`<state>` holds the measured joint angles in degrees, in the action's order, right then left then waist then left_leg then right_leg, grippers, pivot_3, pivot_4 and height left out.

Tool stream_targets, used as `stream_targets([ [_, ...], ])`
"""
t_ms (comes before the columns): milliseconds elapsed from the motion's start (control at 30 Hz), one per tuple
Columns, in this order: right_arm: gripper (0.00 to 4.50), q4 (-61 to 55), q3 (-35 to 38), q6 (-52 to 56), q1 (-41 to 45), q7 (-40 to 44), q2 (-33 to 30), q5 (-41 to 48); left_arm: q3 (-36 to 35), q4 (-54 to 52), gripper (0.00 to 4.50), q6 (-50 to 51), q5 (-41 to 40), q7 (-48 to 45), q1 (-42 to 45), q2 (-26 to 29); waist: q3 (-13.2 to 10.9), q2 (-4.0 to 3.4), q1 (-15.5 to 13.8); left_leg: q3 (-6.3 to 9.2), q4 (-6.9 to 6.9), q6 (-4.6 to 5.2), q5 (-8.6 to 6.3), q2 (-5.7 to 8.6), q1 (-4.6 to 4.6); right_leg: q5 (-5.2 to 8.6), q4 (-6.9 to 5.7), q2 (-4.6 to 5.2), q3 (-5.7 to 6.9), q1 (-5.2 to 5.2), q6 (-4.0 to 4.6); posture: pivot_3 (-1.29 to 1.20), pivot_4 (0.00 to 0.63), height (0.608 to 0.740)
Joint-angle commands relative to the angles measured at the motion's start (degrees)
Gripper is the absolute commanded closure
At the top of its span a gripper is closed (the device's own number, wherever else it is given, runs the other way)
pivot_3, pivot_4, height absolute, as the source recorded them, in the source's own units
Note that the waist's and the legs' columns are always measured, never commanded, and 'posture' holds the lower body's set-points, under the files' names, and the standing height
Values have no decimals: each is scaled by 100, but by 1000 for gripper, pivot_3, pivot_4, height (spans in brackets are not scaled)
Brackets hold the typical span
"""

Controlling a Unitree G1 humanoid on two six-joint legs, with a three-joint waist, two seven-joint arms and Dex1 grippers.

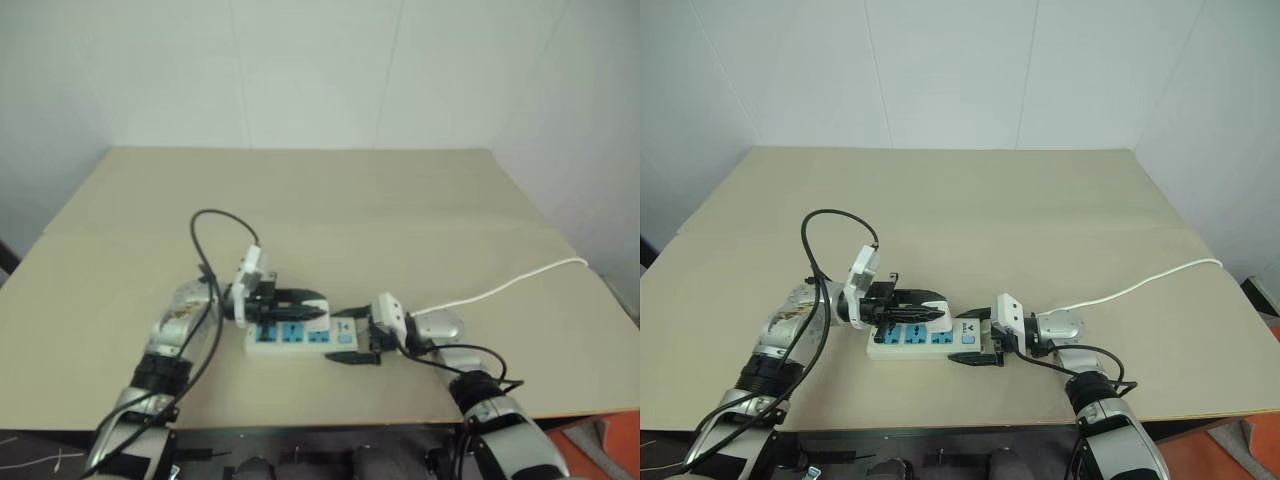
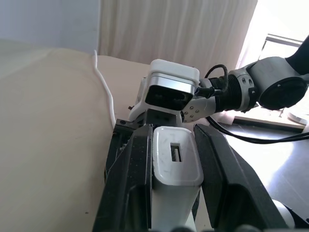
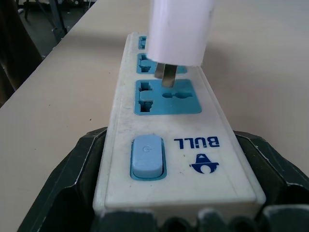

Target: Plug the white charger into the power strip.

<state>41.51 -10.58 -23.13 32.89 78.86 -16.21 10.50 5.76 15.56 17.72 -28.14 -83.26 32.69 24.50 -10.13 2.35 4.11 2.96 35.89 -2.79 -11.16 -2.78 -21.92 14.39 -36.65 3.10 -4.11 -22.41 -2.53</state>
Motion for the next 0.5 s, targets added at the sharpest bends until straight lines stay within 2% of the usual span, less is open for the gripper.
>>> stream_targets([
  [33, 1006, 176, -69, 67, -122, -59, -73, -179, -29, -239, 3471, 343, -190, -74, 210, 55, 0, 0, -1, 0, 0, 0, 0, 0, 0, 0, 0, 0, 0, 0, 0, 0, 150, 740],
  [233, 1006, 123, -61, 75, -164, -79, -88, -174, 56, -101, 3471, 239, -38, -272, 217, 91, -1, 0, 2, 0, 0, 0, 0, 0, -2, -1, 1, 0, 0, -2, -1, 0, 150, 740],
  [500, 1006, 40, -52, 117, -219, -88, -116, -159, 414, 239, 3471, -647, 406, -662, 97, 19, 0, 0, -12, -1, 0, 0, 0, 0, -2, 0, 2, 1, 0, -1, 0, 0, 150, 740],
])
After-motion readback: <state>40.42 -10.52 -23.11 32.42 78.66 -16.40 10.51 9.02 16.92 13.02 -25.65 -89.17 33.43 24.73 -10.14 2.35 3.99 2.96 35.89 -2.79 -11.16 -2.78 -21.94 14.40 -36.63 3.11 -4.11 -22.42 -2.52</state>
